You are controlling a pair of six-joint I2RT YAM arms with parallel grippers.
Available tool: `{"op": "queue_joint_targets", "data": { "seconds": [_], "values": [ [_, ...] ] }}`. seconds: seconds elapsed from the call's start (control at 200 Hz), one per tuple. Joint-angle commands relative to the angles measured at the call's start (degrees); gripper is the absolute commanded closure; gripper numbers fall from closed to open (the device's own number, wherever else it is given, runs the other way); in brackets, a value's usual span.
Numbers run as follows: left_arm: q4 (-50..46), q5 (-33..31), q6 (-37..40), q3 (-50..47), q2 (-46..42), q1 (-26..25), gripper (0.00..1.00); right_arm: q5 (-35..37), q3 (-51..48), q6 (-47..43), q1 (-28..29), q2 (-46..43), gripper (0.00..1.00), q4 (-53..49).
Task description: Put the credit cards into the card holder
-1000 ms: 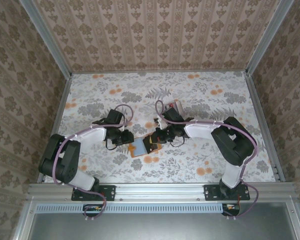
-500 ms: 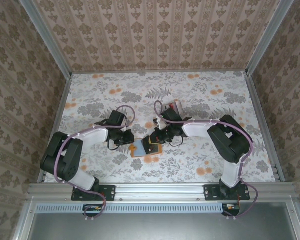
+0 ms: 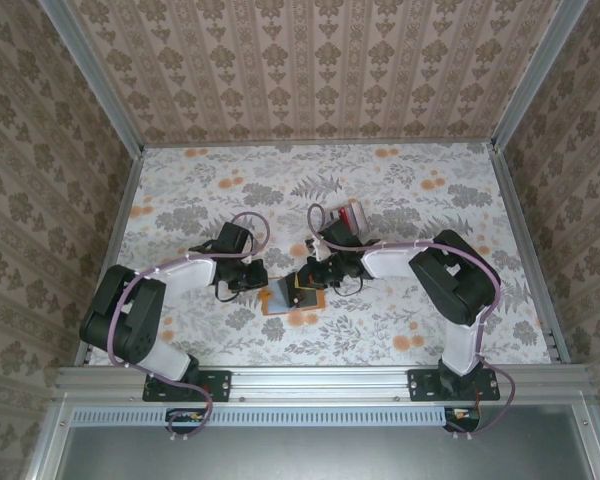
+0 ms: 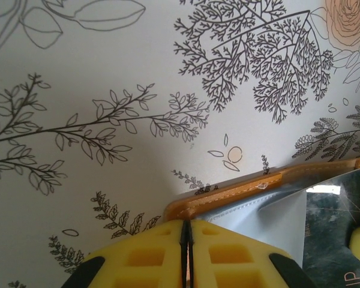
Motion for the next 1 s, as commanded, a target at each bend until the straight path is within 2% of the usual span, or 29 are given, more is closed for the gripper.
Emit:
{"op": "queue_joint_targets", "data": {
  "seconds": [0.0, 0.19, 0.36, 0.555, 0.7, 0.795, 0.855, 0.995],
  "values": [
    [-2.4, -0.2, -1.1, -2.5, 1.4, -1.1, 0.89, 5.6, -0.6, 1.6, 1.8, 0.6, 1.0, 1.1],
    [-2.3, -0.4, -1.3, -2.2, 1.4, -1.2, 0.88, 7.7, 0.4, 1.4, 4.2, 0.5, 1.0, -1.0],
    [-3.5, -0.6, -1.4, -1.6, 0.1, -1.2, 0.77, 10.9, 0.2, 0.0, 4.6, -0.6, 1.0, -3.8],
    [-8.5, -2.5, -1.3, -1.3, -7.7, -1.2, 0.71, 13.0, -0.9, -0.2, 4.5, -1.4, 1.0, -4.7],
    [-9.7, 0.8, -2.4, -3.6, -14.2, -1.8, 0.72, 13.6, -0.4, -1.0, 4.5, -1.6, 1.0, -5.8],
    [-11.6, 1.1, -3.1, -5.1, -16.5, -3.4, 0.71, 15.1, 0.9, -3.3, 4.4, -1.6, 1.0, -8.3],
    [-11.0, 1.0, -3.9, -6.9, -16.9, -4.6, 0.66, 15.8, 2.2, -5.6, 4.4, -1.4, 1.0, -10.6],
    [-7.9, 1.0, -5.0, -10.5, -14.2, -5.1, 0.64, 15.0, 4.9, -10.3, 3.7, -0.8, 1.0, -14.0]
  ]
}}
